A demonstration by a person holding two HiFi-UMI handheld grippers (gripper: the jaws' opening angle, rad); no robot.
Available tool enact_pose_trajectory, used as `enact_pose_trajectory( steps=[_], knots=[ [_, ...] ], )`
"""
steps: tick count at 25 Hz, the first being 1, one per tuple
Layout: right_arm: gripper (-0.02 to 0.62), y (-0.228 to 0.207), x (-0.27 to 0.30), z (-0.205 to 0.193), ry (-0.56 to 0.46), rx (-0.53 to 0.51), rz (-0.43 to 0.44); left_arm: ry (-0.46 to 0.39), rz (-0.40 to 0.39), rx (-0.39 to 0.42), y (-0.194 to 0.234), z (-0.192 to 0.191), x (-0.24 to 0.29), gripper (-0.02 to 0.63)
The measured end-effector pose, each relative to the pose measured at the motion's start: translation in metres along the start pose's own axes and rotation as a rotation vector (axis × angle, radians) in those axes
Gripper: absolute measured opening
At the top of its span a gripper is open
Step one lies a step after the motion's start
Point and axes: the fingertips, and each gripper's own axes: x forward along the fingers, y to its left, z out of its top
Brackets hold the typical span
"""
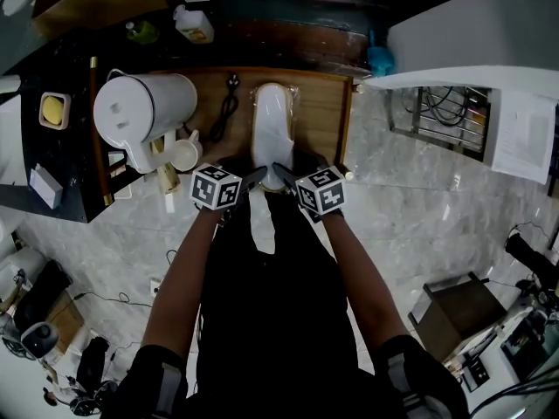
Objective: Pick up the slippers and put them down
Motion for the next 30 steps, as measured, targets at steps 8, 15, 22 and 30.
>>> enact_pose_trajectory(
  steps=[8, 15, 22, 30],
  knots=[
    [0.278, 0.0, 0.008, -0.002, 0.063, -0.004, 0.018, 0.044, 0.028, -0.027, 0.003, -0.002, 0.005, 0.232],
    [0.276, -0.001, 0.01, -0.002, 0.061, -0.028, -0.01, 0.085, 0.026, -0.045, 0.004, -0.002, 0.008, 0.227],
    [0.275, -0.001, 0.009, -0.003, 0.064, -0.026, -0.015, 0.066, 0.049, -0.036, 0.003, -0.002, 0.008, 0.224],
    [0.268, -0.003, -0.003, -0.001, 0.07, 0.03, 0.002, -0.002, 0.043, -0.016, -0.009, -0.001, 0.011, 0.224]
  ],
)
